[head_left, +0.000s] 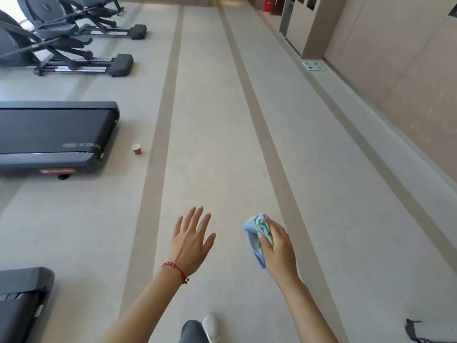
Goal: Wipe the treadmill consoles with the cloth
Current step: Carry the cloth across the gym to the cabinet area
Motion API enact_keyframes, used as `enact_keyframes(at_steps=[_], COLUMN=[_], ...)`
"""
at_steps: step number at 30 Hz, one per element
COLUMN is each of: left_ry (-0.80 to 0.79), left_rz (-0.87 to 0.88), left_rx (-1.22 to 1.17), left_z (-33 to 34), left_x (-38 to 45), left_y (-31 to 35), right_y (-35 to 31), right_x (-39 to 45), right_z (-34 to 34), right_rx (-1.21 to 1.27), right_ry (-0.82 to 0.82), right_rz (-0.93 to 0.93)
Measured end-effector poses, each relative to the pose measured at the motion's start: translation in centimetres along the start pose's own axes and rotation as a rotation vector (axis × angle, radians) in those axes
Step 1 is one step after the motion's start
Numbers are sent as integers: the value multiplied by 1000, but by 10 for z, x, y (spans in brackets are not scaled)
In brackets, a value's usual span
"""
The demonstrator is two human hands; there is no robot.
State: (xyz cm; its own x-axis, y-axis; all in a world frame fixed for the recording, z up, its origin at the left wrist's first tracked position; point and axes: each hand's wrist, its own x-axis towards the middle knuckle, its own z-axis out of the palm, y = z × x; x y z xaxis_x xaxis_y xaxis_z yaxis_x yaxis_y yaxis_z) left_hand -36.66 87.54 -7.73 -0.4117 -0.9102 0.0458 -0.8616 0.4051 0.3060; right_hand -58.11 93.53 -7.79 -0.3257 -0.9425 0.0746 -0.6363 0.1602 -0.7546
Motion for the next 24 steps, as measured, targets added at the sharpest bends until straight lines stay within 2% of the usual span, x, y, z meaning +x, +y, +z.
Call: enact_keyframes(at_steps=[8, 24], left_ry=[1, 18], left_rz=[13, -39], left_rx=[15, 48], left_z=[-1, 0], left_x=[170, 541], left_y=[-21, -36], right_y=[1, 24], right_x=[164, 548], right_z=[10, 0], right_rx=[-7, 8], right_ry=[13, -36], right_rz=[-5, -44])
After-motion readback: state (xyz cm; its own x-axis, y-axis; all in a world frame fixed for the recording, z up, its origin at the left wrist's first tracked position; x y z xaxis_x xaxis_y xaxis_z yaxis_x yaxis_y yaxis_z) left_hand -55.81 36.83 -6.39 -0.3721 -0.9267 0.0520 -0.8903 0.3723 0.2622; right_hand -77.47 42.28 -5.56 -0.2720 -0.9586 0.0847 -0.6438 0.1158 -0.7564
